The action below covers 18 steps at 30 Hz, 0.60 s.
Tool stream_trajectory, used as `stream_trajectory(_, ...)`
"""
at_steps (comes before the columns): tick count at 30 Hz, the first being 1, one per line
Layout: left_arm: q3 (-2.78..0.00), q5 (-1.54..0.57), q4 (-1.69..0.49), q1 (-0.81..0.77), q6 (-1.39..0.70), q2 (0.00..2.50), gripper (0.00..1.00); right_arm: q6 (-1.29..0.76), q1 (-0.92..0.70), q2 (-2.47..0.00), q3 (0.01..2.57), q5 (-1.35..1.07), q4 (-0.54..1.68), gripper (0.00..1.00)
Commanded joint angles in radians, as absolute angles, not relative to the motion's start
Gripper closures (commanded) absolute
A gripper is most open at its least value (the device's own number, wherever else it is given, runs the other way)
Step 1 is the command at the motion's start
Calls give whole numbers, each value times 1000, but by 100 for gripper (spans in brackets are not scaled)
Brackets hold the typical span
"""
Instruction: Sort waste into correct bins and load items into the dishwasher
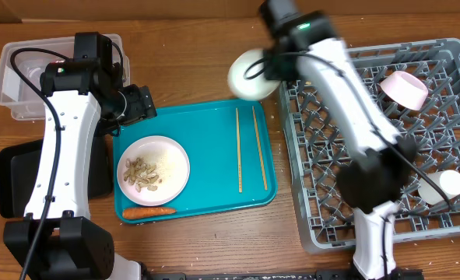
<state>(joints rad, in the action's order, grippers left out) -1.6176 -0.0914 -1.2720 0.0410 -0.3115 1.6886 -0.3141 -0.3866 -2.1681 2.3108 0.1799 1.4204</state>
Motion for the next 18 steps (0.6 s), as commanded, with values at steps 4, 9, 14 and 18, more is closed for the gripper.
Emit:
stream_trajectory(4,-1637,-63,-1274,41,-292,1673,12,-553,-289,-1987,2357,800,1618,96)
stream_trajectory(9,-1637,-63,-1274,41,-292,1673,12,-747,-232,-1992,2276,970,1693,96)
stream_trajectory(14,-1637,-63,-1274,41,-292,1673,12,-823,-224,-1994,2092,1092,1652,96)
stream_trajectory(18,-1637,-63,-1274,41,-292,1673,12,-823,-224,-1994,1908,1149,1574,96)
